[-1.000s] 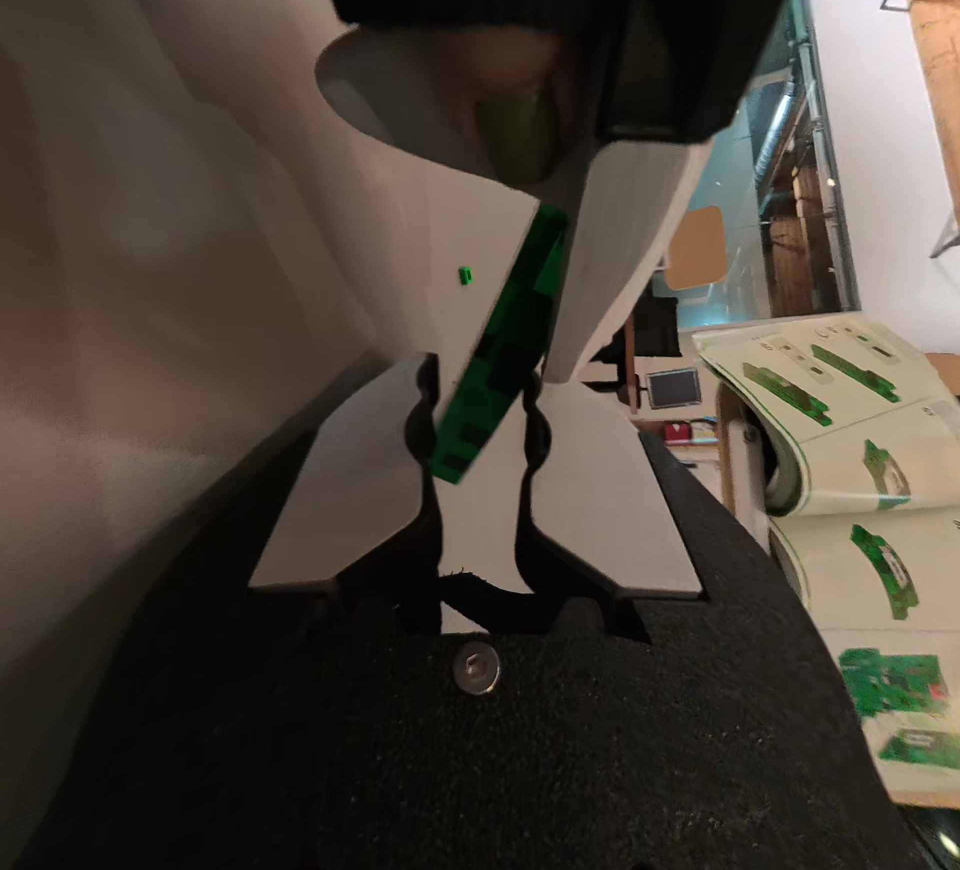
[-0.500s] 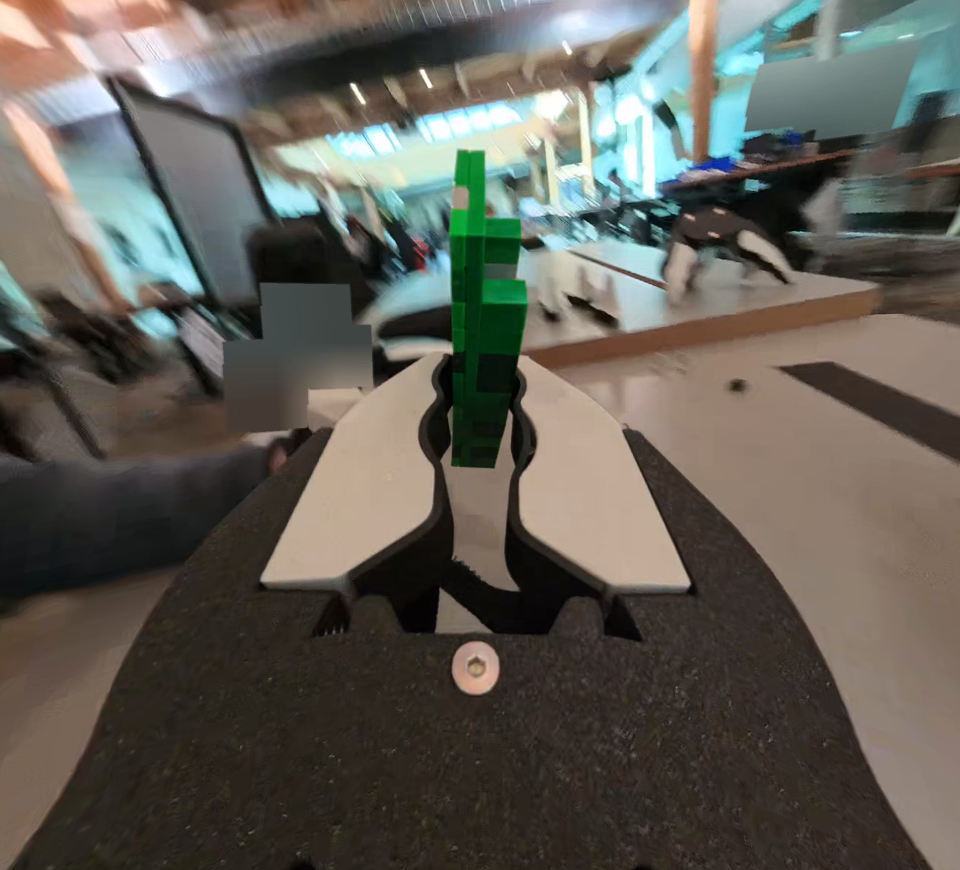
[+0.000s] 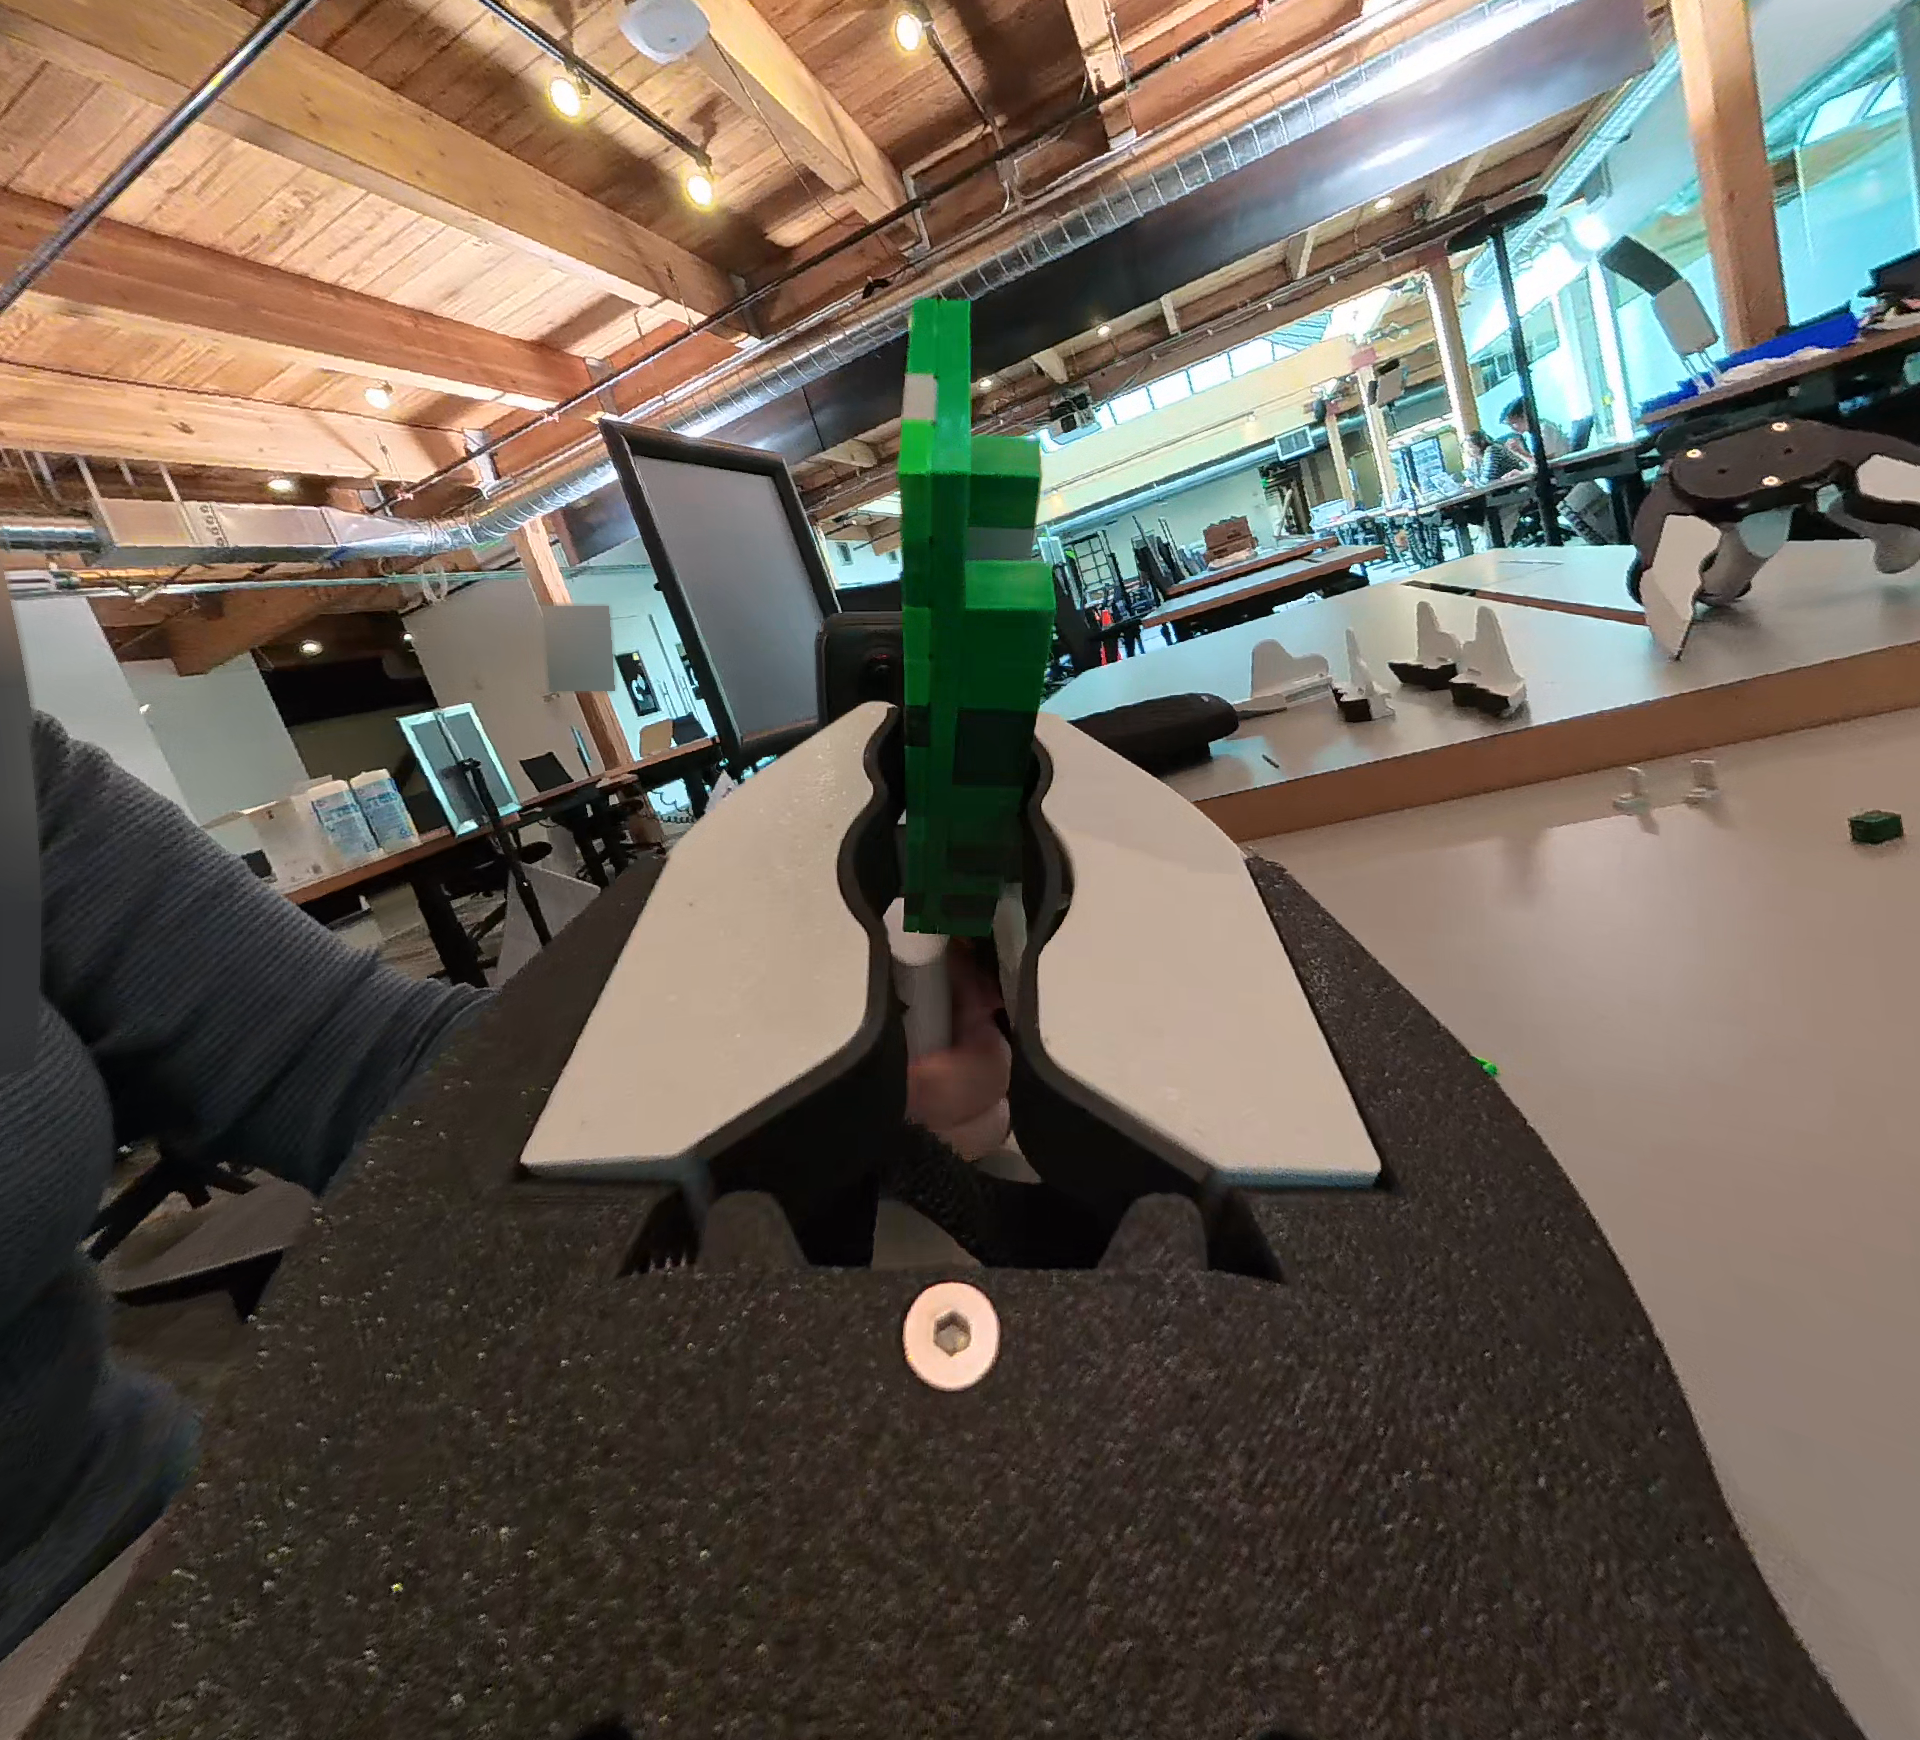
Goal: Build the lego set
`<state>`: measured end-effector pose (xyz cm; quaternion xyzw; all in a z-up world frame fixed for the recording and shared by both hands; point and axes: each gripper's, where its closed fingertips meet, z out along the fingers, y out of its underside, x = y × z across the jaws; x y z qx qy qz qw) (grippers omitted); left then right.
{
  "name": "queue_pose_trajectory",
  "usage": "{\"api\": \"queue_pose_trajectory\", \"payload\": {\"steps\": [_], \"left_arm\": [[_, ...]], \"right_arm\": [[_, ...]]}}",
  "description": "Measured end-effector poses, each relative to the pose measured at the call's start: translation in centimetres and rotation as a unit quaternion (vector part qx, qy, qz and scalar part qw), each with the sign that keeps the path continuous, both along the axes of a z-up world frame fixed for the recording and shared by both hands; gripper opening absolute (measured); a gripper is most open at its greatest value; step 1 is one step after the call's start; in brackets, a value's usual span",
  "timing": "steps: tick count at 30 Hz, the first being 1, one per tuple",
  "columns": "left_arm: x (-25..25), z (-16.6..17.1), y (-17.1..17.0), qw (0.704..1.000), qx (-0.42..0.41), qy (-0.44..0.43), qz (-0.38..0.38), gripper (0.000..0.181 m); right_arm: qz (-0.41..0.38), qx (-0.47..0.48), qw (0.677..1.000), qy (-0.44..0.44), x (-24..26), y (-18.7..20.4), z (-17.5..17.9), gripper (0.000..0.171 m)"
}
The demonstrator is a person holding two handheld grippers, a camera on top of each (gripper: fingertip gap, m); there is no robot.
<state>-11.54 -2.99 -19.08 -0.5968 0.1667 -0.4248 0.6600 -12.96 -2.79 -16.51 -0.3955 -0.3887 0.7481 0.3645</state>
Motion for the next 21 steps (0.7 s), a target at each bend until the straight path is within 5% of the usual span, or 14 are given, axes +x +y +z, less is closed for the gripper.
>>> {"api": "queue_pose_trajectory", "payload": {"steps": [21], "left_arm": [[0.7, 0.7, -1.1, 0.998, 0.018, -0.032, -0.050, 0.017]], "right_arm": [[0.019, 0.032, 0.999, -0.005, -0.1, -1.6, -0.2, 0.019]]}}
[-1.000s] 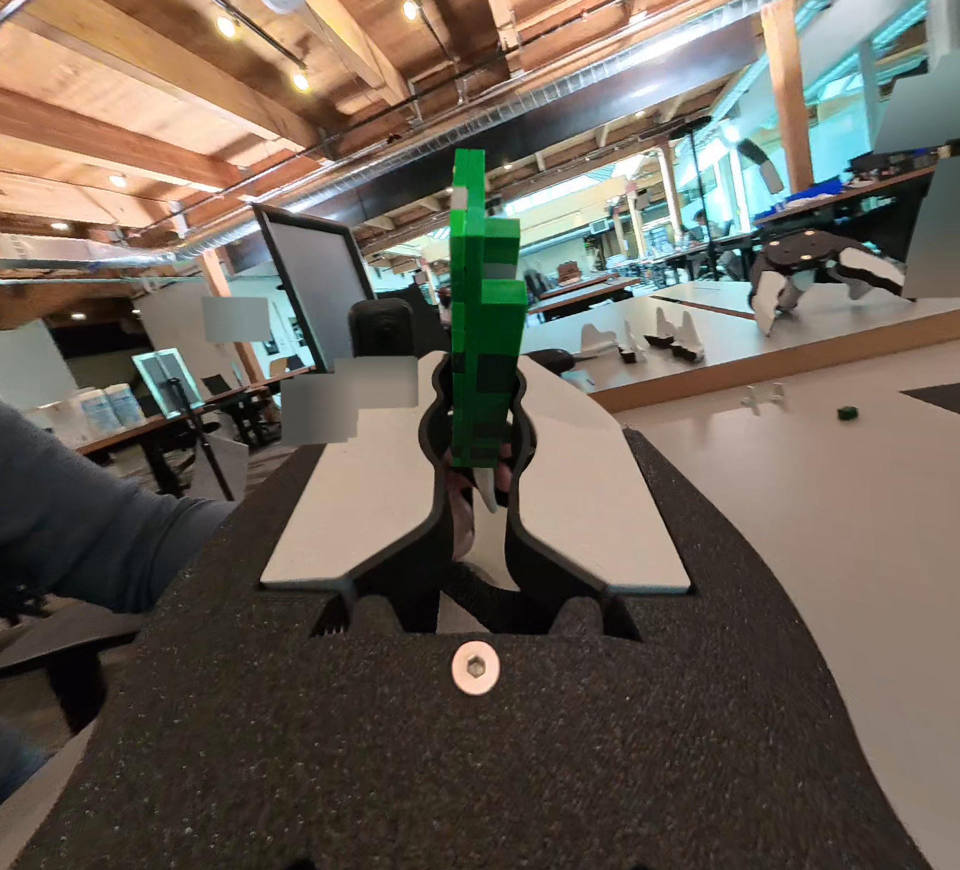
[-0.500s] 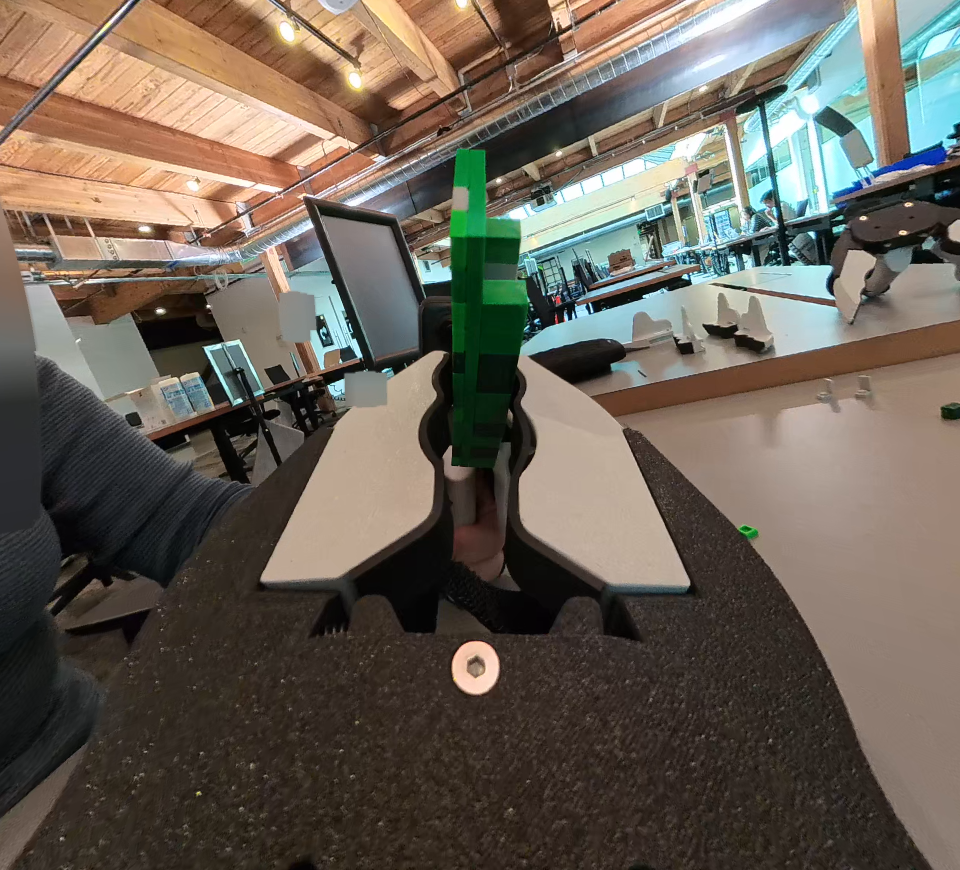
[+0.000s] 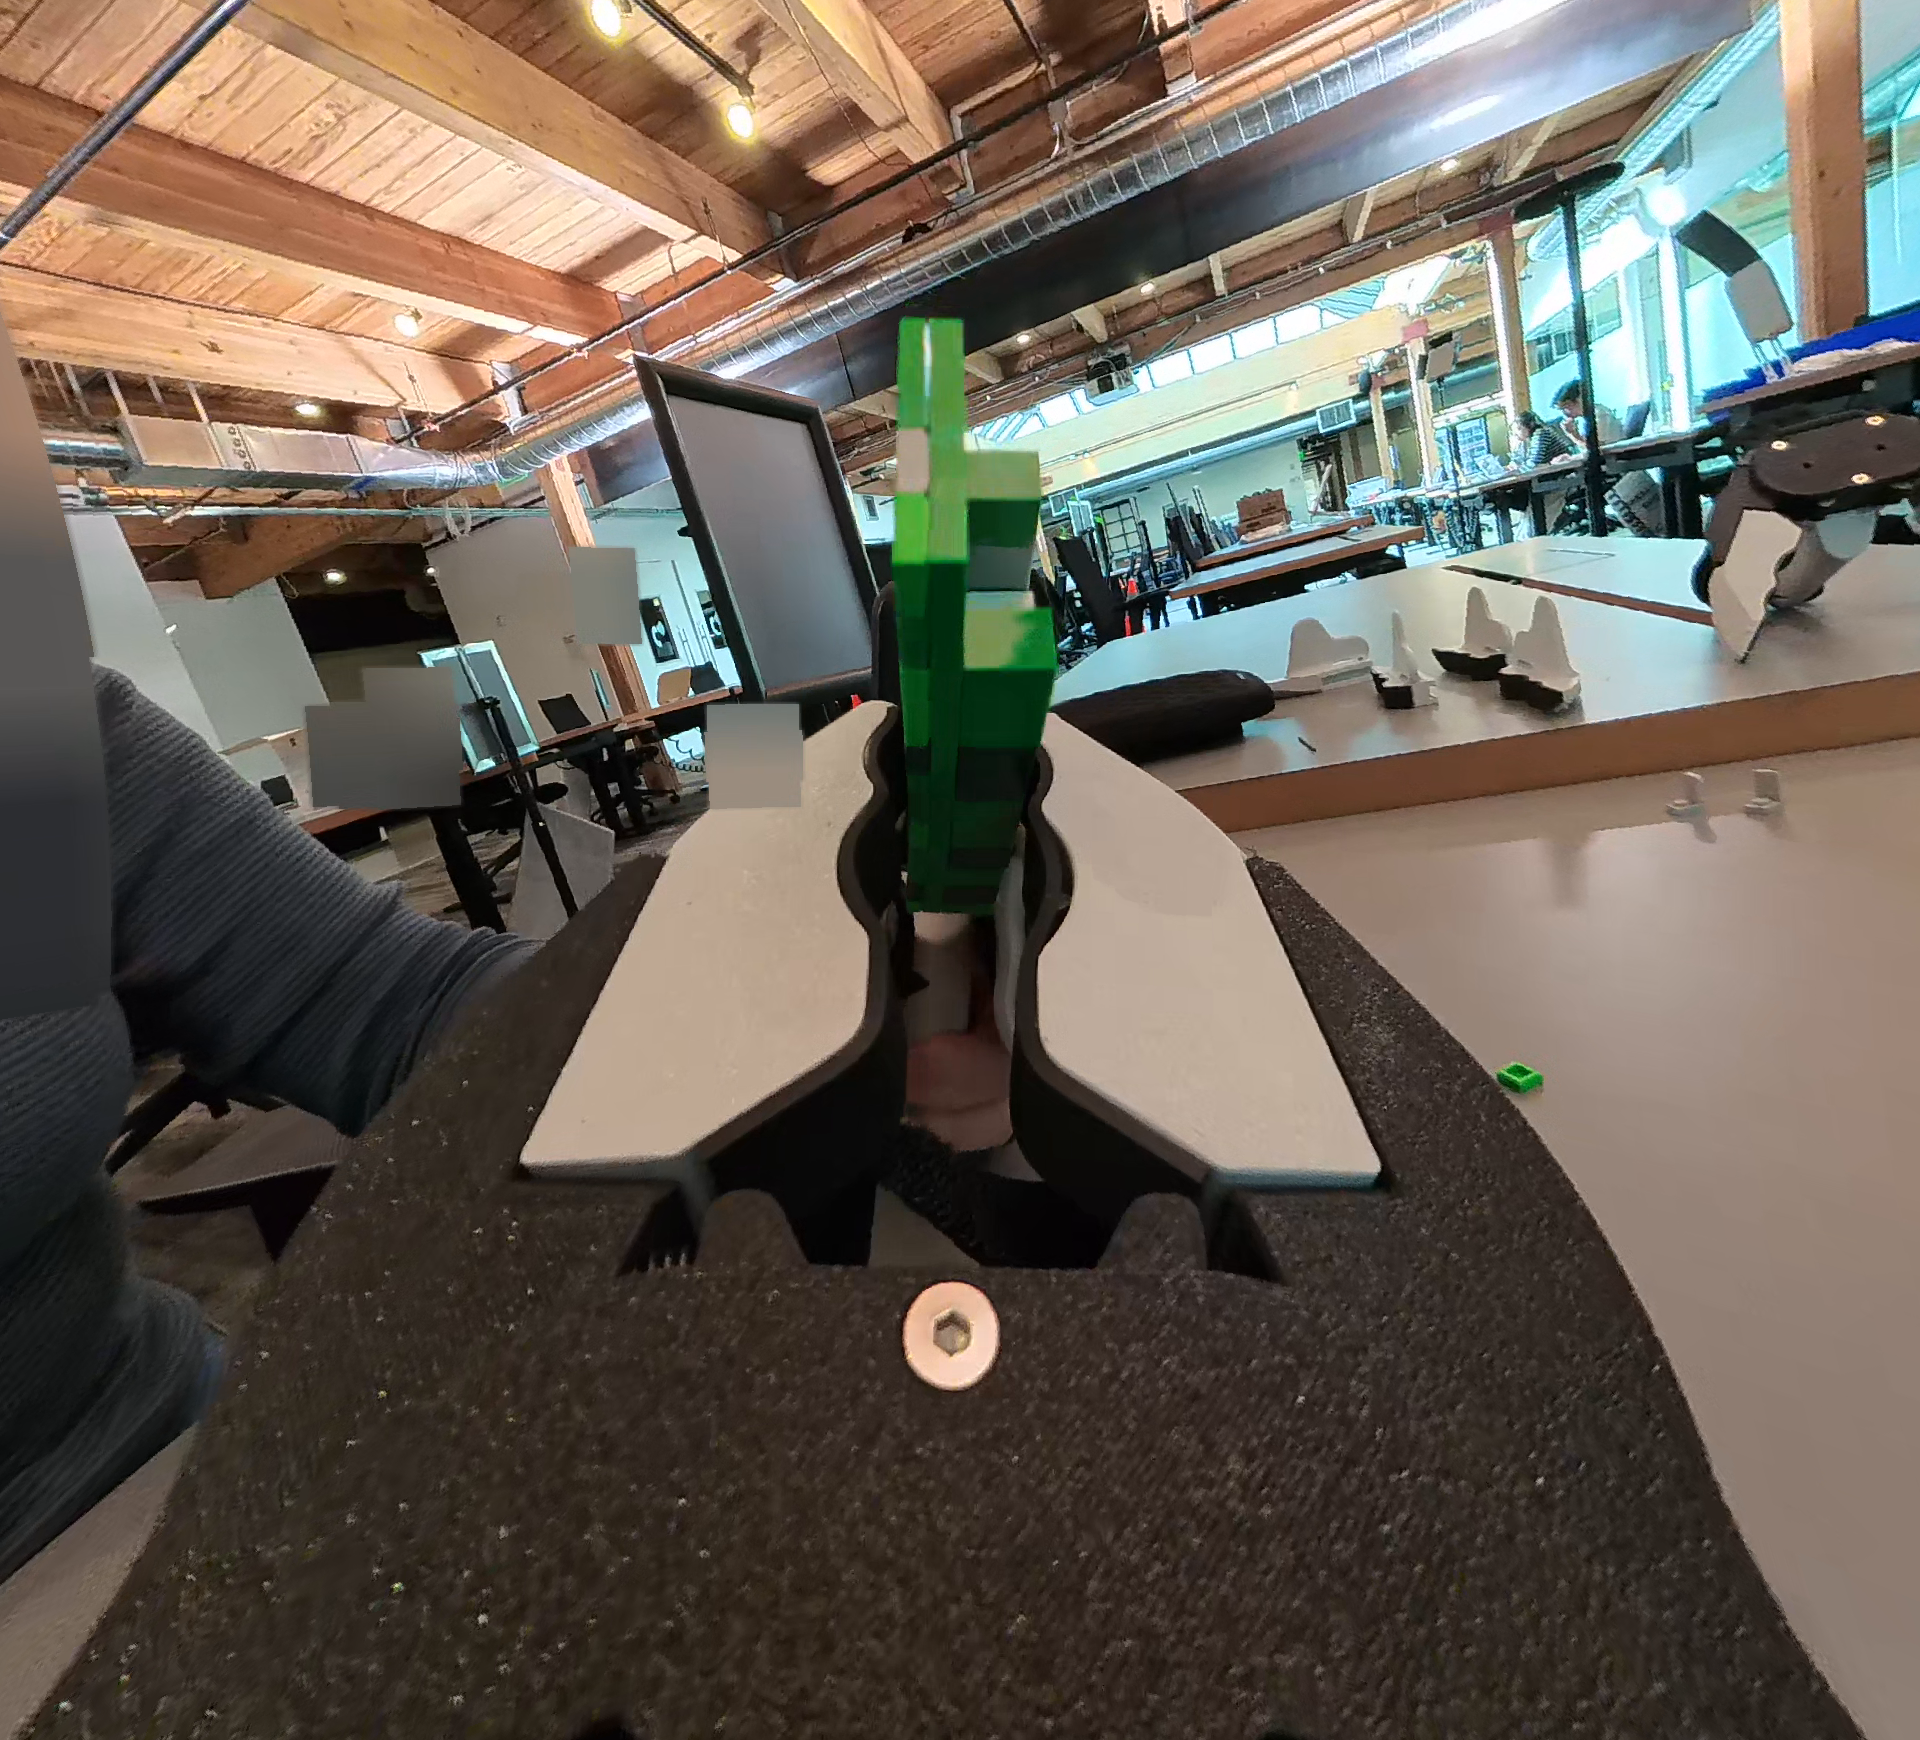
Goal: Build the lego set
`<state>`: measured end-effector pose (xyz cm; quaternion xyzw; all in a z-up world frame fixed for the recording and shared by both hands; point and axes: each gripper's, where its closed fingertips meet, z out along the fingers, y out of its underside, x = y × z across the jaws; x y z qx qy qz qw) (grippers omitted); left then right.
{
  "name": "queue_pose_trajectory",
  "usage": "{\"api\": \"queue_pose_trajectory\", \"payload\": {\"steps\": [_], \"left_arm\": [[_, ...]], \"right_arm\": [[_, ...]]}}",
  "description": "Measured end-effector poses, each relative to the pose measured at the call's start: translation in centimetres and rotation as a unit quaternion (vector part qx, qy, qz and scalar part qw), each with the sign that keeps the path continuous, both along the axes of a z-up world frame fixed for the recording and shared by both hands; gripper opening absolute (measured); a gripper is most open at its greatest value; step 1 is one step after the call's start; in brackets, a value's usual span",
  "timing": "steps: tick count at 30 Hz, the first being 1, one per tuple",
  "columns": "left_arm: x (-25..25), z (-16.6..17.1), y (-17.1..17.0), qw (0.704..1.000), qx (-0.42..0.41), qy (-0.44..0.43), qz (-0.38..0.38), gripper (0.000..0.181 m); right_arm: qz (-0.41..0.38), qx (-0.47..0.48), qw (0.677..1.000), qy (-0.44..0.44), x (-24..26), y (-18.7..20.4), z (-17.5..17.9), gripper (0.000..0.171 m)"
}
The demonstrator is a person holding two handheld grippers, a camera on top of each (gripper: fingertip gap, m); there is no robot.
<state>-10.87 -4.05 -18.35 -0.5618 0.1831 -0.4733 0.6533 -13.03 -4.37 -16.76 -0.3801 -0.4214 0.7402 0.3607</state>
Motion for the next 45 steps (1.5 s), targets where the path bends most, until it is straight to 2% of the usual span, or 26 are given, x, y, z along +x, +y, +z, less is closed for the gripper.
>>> {"api": "queue_pose_trajectory", "payload": {"steps": [12, 24, 31, 34, 36, 38, 41, 45], "left_arm": [[-1.0, 0.7, -0.3, 0.999, 0.006, -0.039, -0.004, 0.016], [-2.6, 1.2, -0.4, 0.998, 0.014, -0.059, 0.009, 0.016], [-4.3, 1.5, -0.1, 0.996, 0.017, -0.072, 0.048, 0.016], [-5.3, 1.5, 0.1, 0.994, 0.012, -0.077, 0.072, 0.016], [-6.0, 1.5, 0.3, 0.992, 0.009, -0.080, 0.092, 0.016], [-6.8, 1.4, 0.6, 0.990, 0.006, -0.078, 0.117, 0.016], [-8.2, 0.5, 1.3, 0.985, -0.002, -0.048, 0.168, 0.016], [-9.7, 0.3, 1.5, 0.975, -0.006, -0.047, 0.217, 0.016]], "right_arm": [[-0.010, 0.008, 1.000, 0.007, 0.2, 0.1, 0.2, 0.022], [-0.038, 0.023, 0.999, -0.002, -0.1, 0.6, 0.0, 0.036], [-0.067, 0.028, 0.997, -0.014, -0.1, 1.5, -0.4, 0.048], [-0.113, 0.042, 0.992, -0.026, -0.1, 2.8, -0.7, 0.055], [-0.167, 0.063, 0.983, -0.042, 0.0, 4.2, -0.9, 0.059], [-0.249, 0.105, 0.959, -0.081, 0.1, 6.1, -1.6, 0.074], [-0.342, 0.195, 0.911, -0.124, 0.6, 7.8, -2.2, 0.076], [-0.404, 0.282, 0.859, -0.137, 0.6, 7.9, -2.3, 0.070]]}}
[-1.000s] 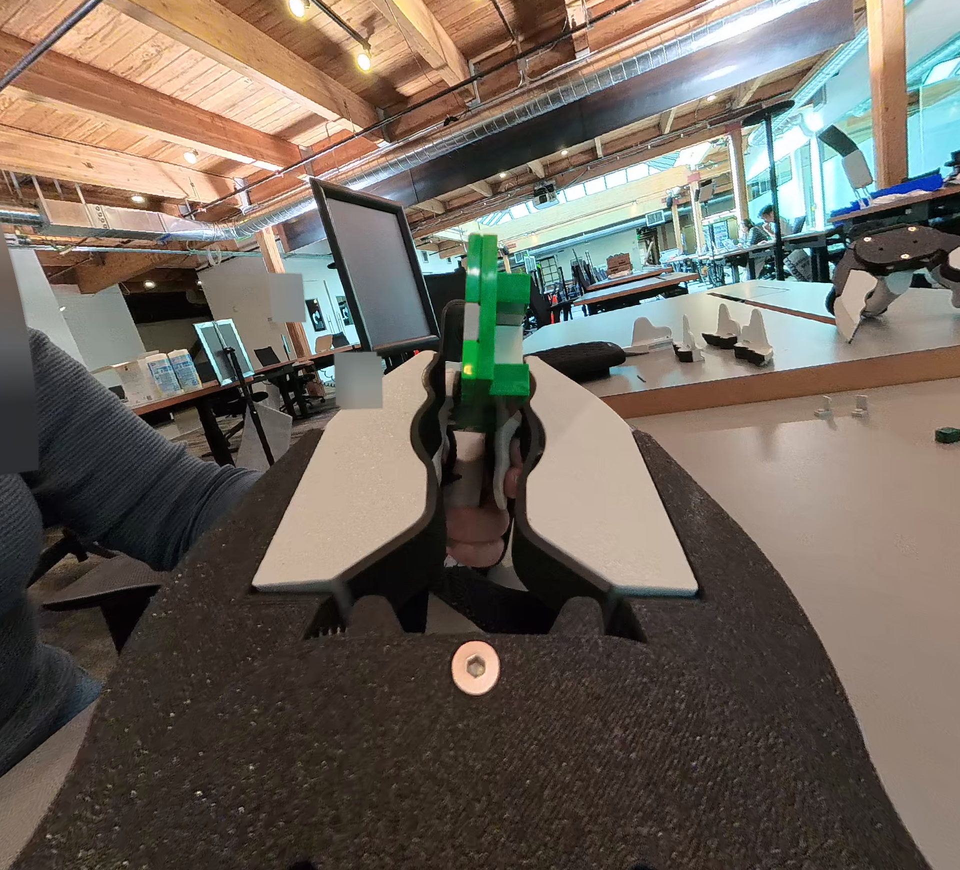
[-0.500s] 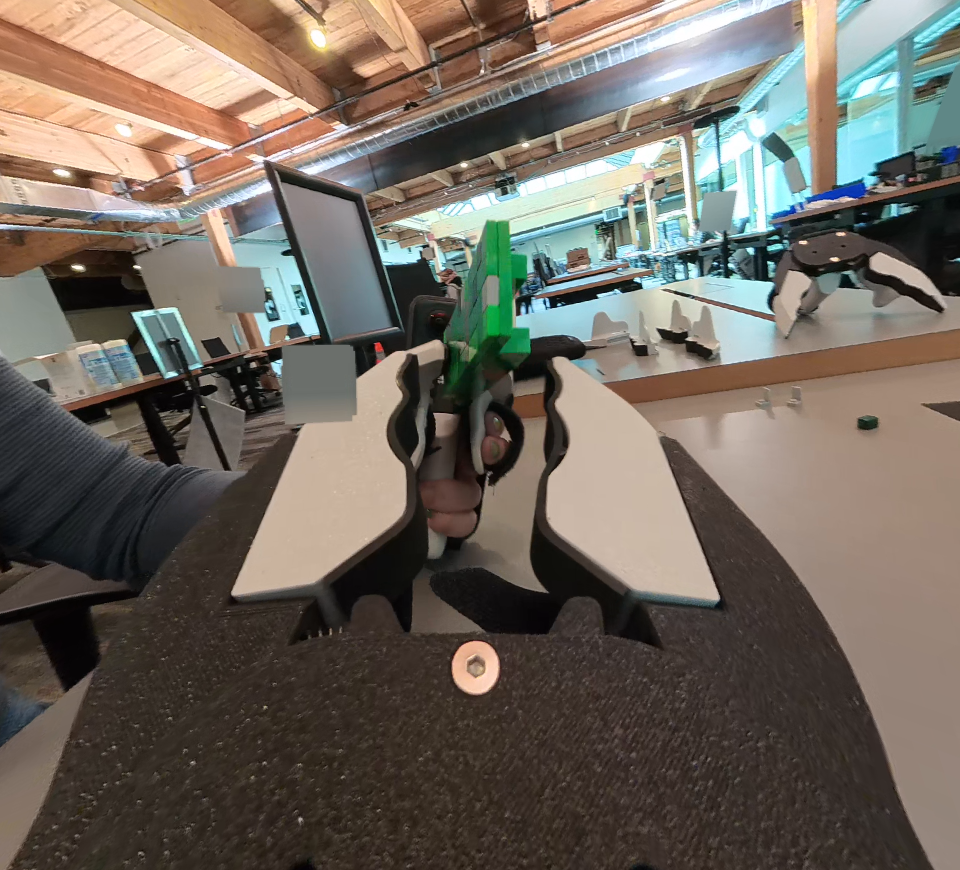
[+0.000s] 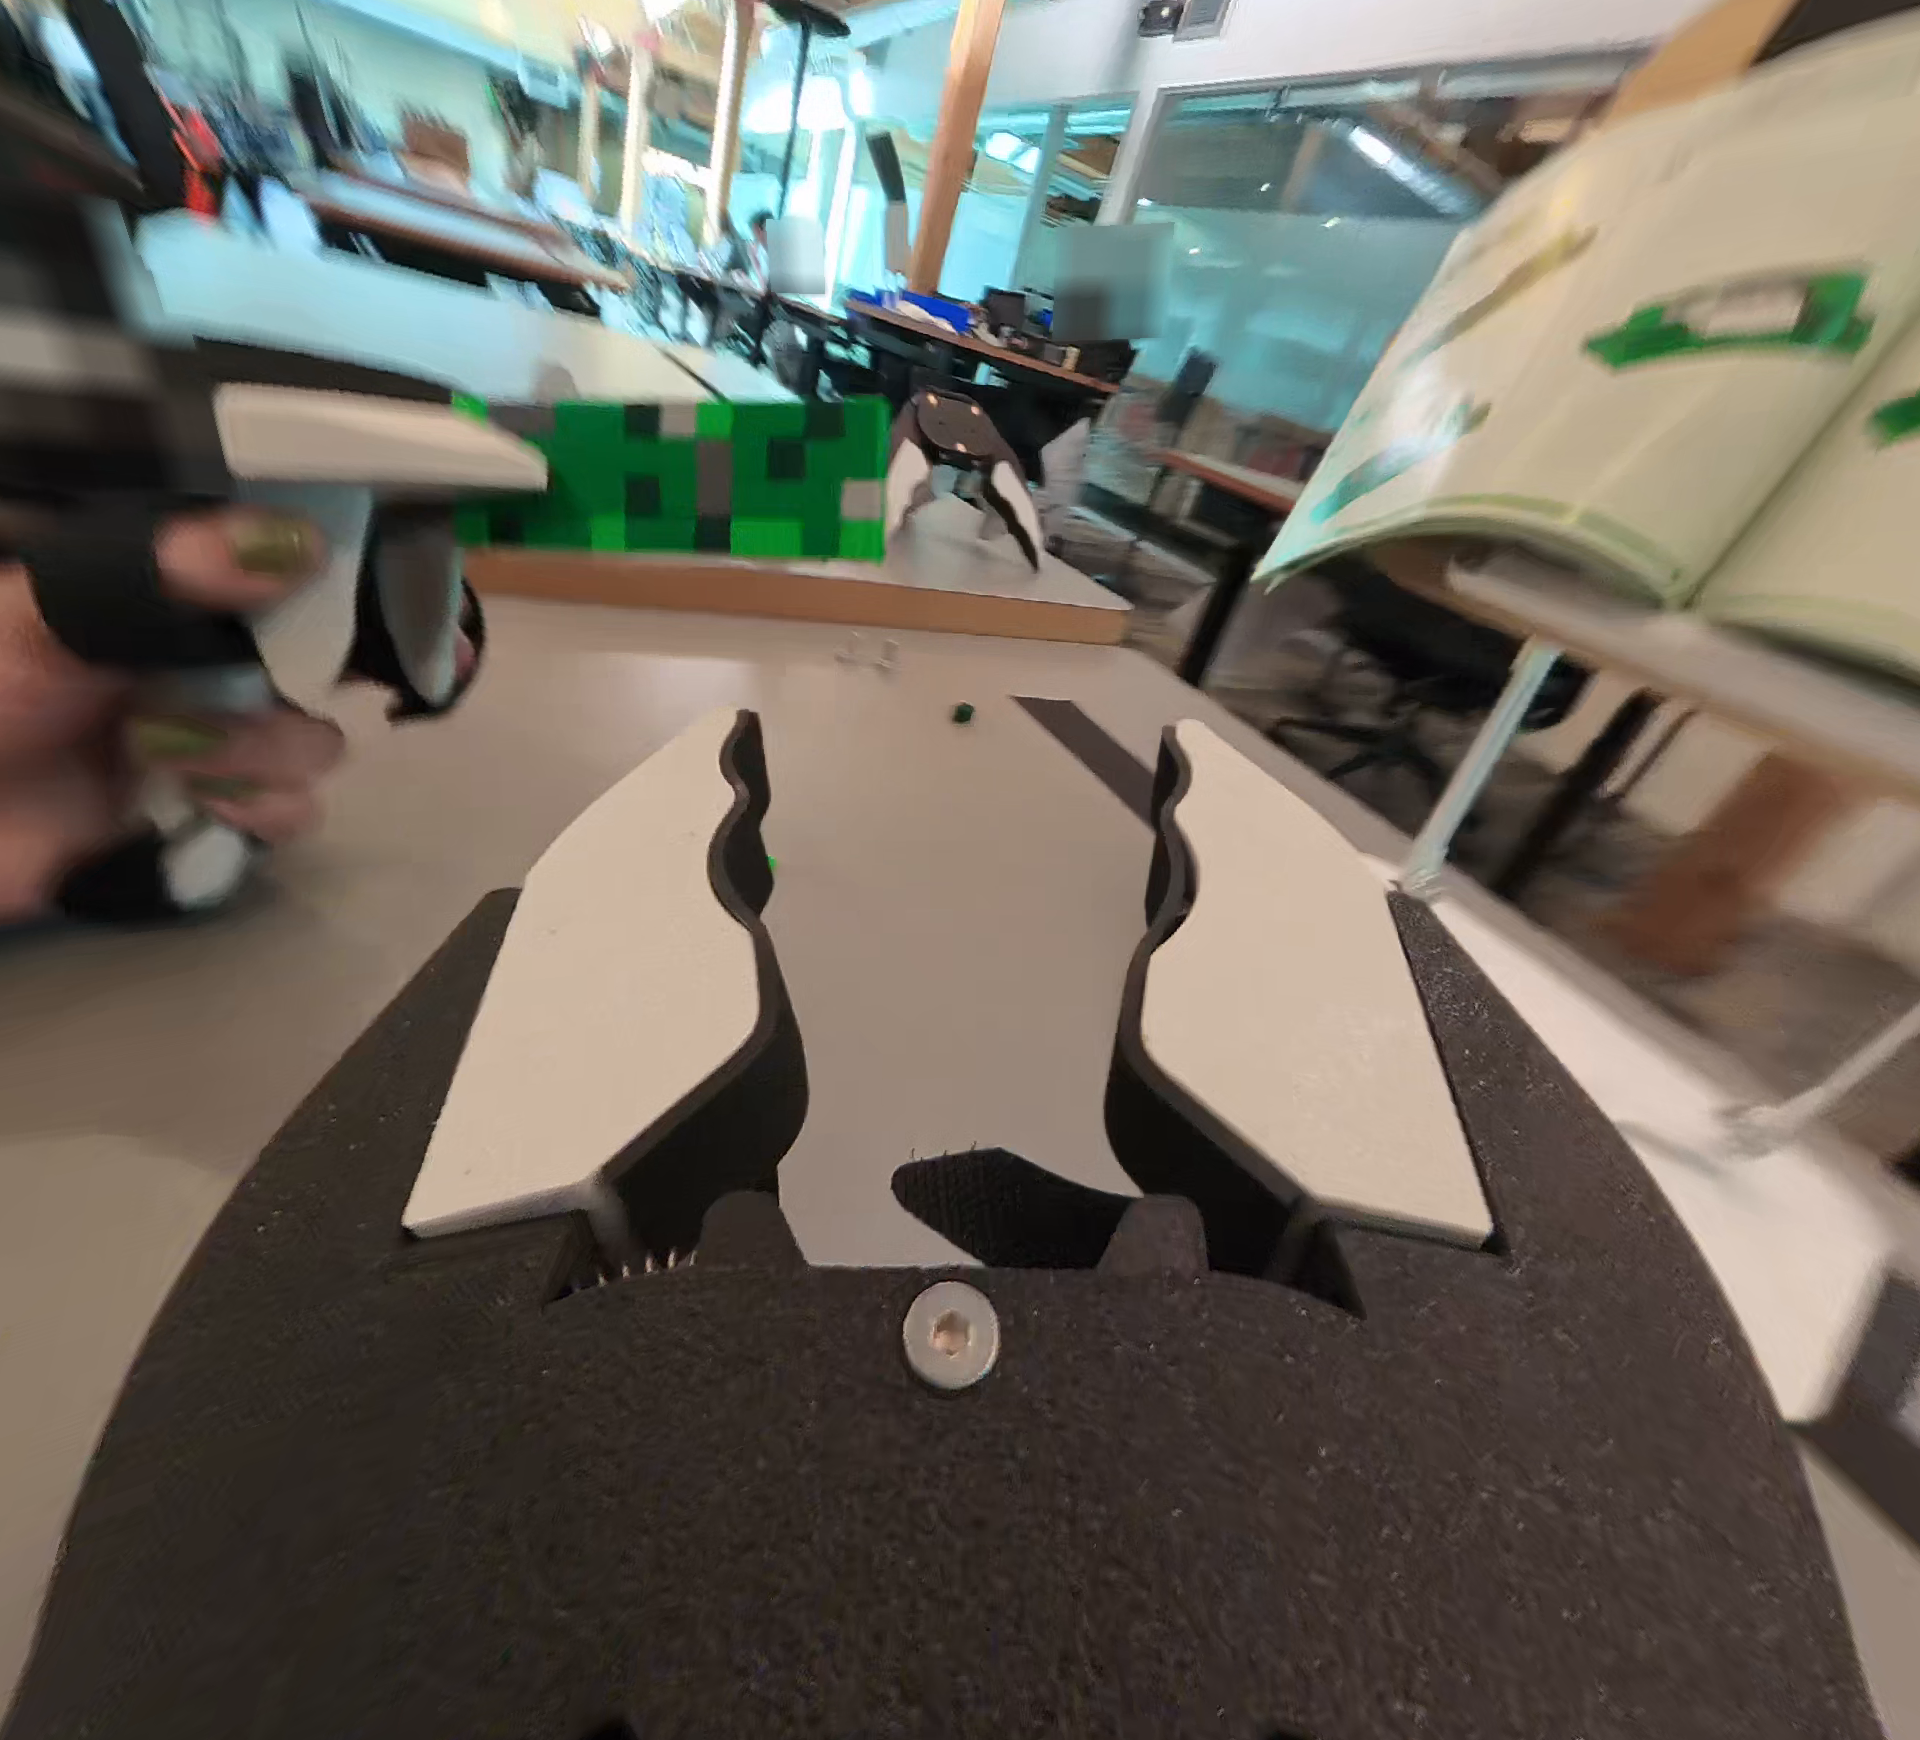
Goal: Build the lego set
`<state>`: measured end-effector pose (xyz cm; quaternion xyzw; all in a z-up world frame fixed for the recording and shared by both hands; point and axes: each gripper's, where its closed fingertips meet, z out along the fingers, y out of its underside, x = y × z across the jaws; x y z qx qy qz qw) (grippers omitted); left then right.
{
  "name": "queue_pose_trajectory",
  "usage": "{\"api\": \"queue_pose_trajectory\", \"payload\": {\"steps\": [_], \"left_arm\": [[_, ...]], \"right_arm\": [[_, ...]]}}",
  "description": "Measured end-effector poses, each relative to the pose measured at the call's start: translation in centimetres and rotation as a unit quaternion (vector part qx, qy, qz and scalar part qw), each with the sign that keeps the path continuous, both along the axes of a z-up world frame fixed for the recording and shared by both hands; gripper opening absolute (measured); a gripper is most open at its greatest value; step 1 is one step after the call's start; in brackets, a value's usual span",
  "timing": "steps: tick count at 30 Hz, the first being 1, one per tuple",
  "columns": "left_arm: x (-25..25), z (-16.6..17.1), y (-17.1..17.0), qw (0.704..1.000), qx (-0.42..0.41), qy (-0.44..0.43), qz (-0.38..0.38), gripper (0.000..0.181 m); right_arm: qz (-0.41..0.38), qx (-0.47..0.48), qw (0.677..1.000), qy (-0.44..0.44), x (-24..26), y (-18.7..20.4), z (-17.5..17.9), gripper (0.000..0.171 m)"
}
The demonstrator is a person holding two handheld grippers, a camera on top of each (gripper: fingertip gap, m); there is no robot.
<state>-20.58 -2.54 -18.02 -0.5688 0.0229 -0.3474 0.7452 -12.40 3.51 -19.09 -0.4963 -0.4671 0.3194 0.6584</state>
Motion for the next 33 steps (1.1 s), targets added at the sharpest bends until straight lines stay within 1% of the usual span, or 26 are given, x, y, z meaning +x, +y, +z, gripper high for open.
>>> {"api": "queue_pose_trajectory", "payload": {"steps": [3, 4, 6, 7, 14, 16, 20, 22, 24, 28, 29, 33], "left_arm": [[-0.2, -0.4, 0.2, 1.000, -0.016, 0.015, 0.019, 0.016], [-0.1, -0.6, 0.3, 0.999, -0.022, 0.024, 0.023, 0.016], [0.4, -0.8, 0.4, 0.998, -0.028, 0.045, 0.023, 0.016], [0.7, -0.9, 0.5, 0.998, -0.031, 0.057, 0.023, 0.016], [3.1, -1.7, 0.7, 0.989, -0.040, 0.144, 0.019, 0.016], [3.6, -1.8, 0.7, 0.985, -0.037, 0.167, 0.019, 0.016], [4.1, -2.0, 0.6, 0.973, -0.023, 0.228, 0.039, 0.016], [4.3, -2.0, 0.6, 0.960, -0.011, 0.272, 0.064, 0.016], [4.3, -1.8, 0.4, 0.940, 0.009, 0.325, 0.102, 0.016], [4.4, -1.2, 0.0, 0.881, 0.055, 0.434, 0.181, 0.016], [4.6, -1.1, -0.1, 0.867, 0.066, 0.455, 0.194, 0.016], [5.3, -1.2, -0.2, 0.826, 0.088, 0.512, 0.218, 0.016]], "right_arm": [[-0.018, 0.063, 0.997, -0.035, -0.5, -0.7, -0.5, 0.067], [-0.021, 0.085, 0.995, -0.043, -0.6, -1.0, -0.6, 0.063], [-0.023, 0.131, 0.990, -0.055, -0.7, -1.7, -0.6, 0.047], [-0.023, 0.149, 0.986, -0.064, -0.8, -2.0, -0.7, 0.043], [-0.029, 0.230, 0.966, -0.117, -1.6, -2.9, -1.8, 0.045], [-0.036, 0.251, 0.960, -0.116, -1.6, -3.1, -1.7, 0.045], [-0.058, 0.285, 0.953, -0.085, -1.1, -3.2, -0.4, 0.047], [-0.063, 0.292, 0.951, -0.075, -0.8, -3.1, -0.1, 0.050], [-0.066, 0.293, 0.951, -0.072, -0.7, -3.0, 0.0, 0.052], [-0.055, 0.291, 0.953, -0.069, -0.7, -3.1, -0.2, 0.055], [-0.055, 0.292, 0.952, -0.069, -0.7, -3.1, -0.1, 0.055], [-0.058, 0.285, 0.955, -0.062, -0.6, -3.0, 0.0, 0.057]]}}
